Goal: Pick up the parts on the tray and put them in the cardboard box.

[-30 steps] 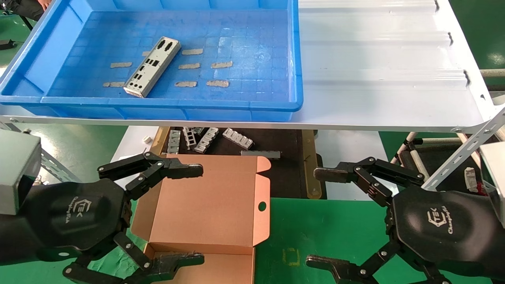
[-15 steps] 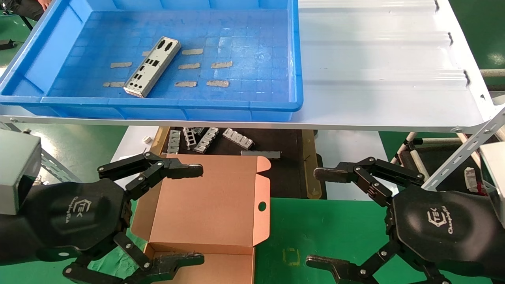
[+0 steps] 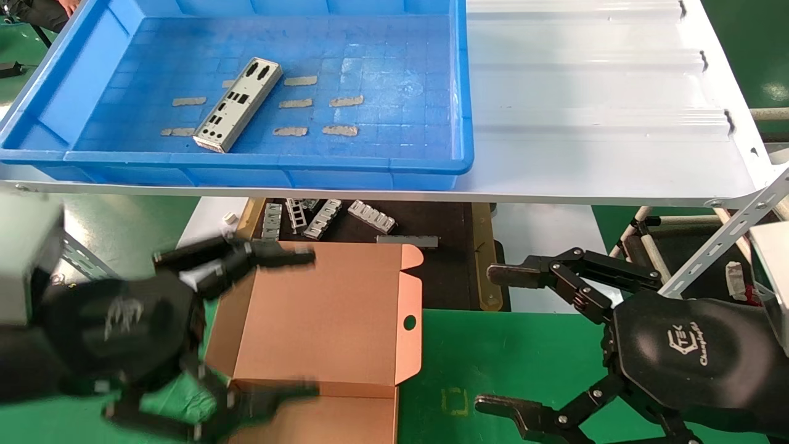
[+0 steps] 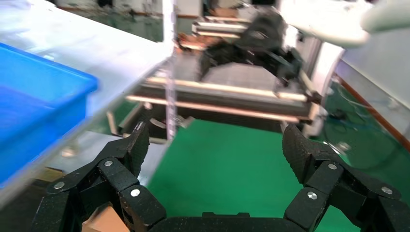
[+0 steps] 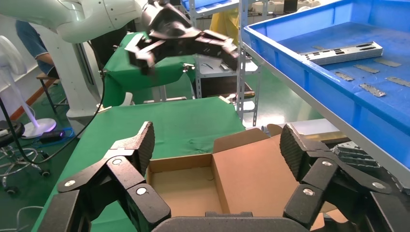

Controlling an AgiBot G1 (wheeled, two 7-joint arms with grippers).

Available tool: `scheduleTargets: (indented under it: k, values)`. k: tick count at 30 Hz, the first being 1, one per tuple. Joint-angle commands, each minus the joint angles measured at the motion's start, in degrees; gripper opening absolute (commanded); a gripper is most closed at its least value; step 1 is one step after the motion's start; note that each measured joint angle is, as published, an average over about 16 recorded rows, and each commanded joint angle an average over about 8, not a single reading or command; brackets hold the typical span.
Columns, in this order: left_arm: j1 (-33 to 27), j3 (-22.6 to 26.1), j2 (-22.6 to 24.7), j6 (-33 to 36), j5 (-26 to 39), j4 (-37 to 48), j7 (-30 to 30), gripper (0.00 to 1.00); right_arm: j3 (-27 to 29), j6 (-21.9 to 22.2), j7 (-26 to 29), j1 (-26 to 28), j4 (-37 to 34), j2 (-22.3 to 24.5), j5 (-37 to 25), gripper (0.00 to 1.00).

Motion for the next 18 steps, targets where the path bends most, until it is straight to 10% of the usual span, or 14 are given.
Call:
scheduleTargets:
  k: [1,18]
  values:
    - [-0.2,-0.3,0.1,-0.8,-0.1,0.4,-0.2,1.00,0.0,0.0,0.0,0.0,0.0,0.0,0.0,0.00]
    - [-20.0,5.0,6.8,-18.0,17.4,16.1,-4.2,1.00,0.0,0.0,0.0,0.0,0.0,0.0,0.0,0.00]
